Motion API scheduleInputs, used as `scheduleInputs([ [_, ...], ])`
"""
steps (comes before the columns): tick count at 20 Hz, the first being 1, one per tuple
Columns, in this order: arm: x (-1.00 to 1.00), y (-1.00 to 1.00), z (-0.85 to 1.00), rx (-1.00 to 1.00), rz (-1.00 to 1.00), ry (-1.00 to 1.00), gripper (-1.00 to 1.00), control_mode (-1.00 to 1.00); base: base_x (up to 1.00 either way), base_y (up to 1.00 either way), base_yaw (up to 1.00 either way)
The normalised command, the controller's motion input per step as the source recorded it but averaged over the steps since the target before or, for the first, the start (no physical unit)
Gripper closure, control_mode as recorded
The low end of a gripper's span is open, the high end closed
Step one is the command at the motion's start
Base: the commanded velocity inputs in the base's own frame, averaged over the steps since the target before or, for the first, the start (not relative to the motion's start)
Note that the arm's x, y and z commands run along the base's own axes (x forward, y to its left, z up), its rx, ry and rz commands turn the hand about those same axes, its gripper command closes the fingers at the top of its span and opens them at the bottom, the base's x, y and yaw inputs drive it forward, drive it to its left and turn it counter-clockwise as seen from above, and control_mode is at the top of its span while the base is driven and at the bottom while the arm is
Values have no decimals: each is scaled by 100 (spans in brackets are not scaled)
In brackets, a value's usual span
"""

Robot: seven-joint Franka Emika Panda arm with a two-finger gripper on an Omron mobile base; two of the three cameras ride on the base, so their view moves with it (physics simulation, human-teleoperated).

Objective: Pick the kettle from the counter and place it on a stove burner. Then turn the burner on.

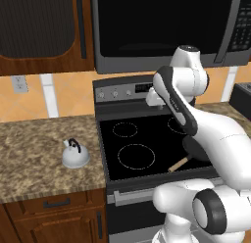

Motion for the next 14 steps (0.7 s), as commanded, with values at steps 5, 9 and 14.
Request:
scheduleInputs([
  [5,-32,9,-1,0,3,-2,-100,-100,0,0,0],
  [9,-11,76,-17,-1,8,-5,-100,-100,0,0,0],
  [14,11,100,-19,0,18,-1,-100,-100,0,0,0],
])
